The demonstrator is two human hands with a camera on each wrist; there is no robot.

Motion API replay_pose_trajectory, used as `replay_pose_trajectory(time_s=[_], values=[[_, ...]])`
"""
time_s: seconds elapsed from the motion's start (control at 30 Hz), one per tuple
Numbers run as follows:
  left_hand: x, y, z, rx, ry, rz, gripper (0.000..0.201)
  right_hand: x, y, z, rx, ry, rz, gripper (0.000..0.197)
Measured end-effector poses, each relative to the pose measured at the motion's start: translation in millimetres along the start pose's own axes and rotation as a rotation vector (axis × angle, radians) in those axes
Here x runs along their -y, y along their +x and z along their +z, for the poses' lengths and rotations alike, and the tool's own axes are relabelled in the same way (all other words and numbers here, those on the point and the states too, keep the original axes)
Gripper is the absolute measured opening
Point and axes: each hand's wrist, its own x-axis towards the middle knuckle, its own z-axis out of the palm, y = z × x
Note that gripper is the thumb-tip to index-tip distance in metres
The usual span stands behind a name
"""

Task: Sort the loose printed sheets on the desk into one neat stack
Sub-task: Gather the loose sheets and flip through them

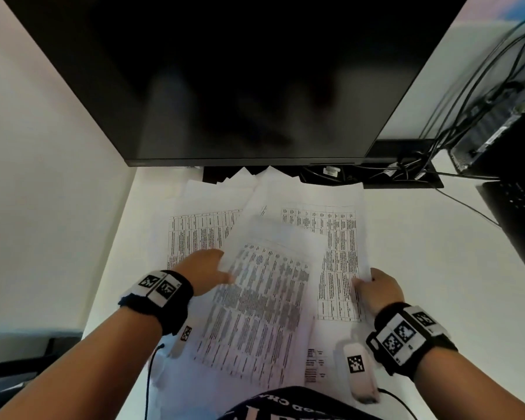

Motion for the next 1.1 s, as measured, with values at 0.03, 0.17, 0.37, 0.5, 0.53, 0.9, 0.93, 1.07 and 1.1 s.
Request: replay_pose_trajectory(time_s=[0.03,0.17,0.37,0.5,0.53,0.9,0.93,1.07,1.1], values=[[5.1,-2.4,-6.9,-0.020,-0.046,-0.030,0.038,-1.2,1.3,-0.4,-0.006,-0.003,0.003,0.013],[27.6,-14.6,-39.2,-0.228,-0.200,-0.165,0.027,-4.1,1.0,-2.3,-0.008,-0.023,0.006,0.014],[63.2,-22.1,-50.6,-0.520,-0.603,-0.327,0.042,-1.5,-8.6,-5.2,-0.012,0.001,-0.018,0.021],[47.7,-17.7,-29.3,-0.465,-0.699,-0.313,0.045,3.9,-16.8,-3.0,0.029,-0.009,-0.010,0.020],[41.1,-16.0,-23.7,-0.442,-0.682,-0.313,0.045,5.2,-18.6,-1.7,0.035,-0.016,-0.021,0.020],[30.9,4.5,-29.5,-0.369,-0.460,-0.240,0.064,2.5,-37.4,1.4,0.072,0.038,-0.055,0.012],[25.2,6.1,-27.9,-0.330,-0.393,-0.240,0.071,4.2,-39.8,2.5,0.092,0.028,-0.061,0.011],[2.5,16.7,-20.7,-0.303,-0.360,-0.236,0.058,9.7,-35.6,9.6,0.185,-0.147,-0.089,0.006],[-2.4,19.1,-18.9,-0.300,-0.425,-0.234,0.052,9.9,-33.6,12.9,0.237,-0.214,-0.082,0.010]])
